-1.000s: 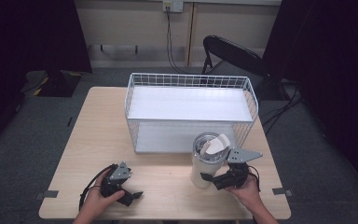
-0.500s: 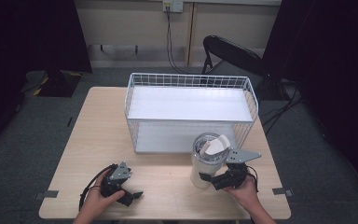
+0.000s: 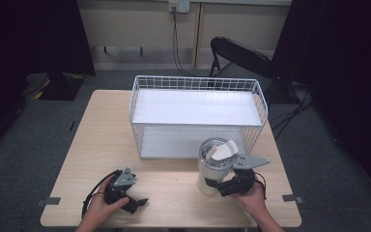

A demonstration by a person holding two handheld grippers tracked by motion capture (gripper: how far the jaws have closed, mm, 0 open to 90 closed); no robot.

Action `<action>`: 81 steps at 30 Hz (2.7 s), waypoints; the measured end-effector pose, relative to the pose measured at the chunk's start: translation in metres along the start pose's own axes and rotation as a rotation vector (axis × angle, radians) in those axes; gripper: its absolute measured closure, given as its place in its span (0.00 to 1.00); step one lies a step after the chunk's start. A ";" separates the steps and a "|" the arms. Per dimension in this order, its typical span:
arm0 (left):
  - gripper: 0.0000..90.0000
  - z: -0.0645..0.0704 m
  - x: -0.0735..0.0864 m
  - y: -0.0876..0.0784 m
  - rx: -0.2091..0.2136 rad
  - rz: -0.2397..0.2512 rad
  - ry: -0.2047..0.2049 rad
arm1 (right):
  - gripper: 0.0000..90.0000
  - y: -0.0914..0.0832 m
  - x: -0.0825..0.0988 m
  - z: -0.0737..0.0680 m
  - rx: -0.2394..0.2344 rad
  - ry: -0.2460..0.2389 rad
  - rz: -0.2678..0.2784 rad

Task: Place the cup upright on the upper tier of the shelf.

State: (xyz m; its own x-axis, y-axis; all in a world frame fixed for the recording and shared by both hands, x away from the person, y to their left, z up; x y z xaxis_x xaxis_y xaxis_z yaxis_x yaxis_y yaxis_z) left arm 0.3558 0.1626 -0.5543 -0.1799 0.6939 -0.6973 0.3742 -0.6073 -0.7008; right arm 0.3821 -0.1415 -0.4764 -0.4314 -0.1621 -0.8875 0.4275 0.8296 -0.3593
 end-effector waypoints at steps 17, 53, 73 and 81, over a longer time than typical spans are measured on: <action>0.00 0.000 0.000 0.000 0.000 0.000 -0.001 | 0.11 -0.008 -0.002 -0.004 0.028 -0.037 0.016; 0.00 0.000 0.000 0.000 0.000 0.001 0.000 | 0.11 -0.032 -0.060 0.000 0.005 0.040 0.029; 0.00 0.000 0.000 0.000 0.000 0.001 -0.001 | 0.11 -0.043 -0.098 0.003 -0.006 0.054 0.027; 0.00 0.000 0.000 0.000 0.000 0.000 -0.001 | 0.11 -0.041 -0.109 0.000 -0.012 0.040 0.000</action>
State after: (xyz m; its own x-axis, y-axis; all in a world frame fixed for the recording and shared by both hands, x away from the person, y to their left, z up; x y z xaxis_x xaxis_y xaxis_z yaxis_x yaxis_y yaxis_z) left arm 0.3558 0.1626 -0.5543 -0.1802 0.6934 -0.6977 0.3747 -0.6074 -0.7005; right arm 0.4112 -0.1580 -0.3647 -0.4629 -0.1407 -0.8752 0.4184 0.8357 -0.3557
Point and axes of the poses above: each handheld gripper's, and its own axes: y roughly forward along the jaws, x roughly out of its underside, z roughly to its right, the point moved 7 cm from there along y, roughly forward along the jaws, and after that the axes turned 13 degrees about y, right-handed, at the moved point
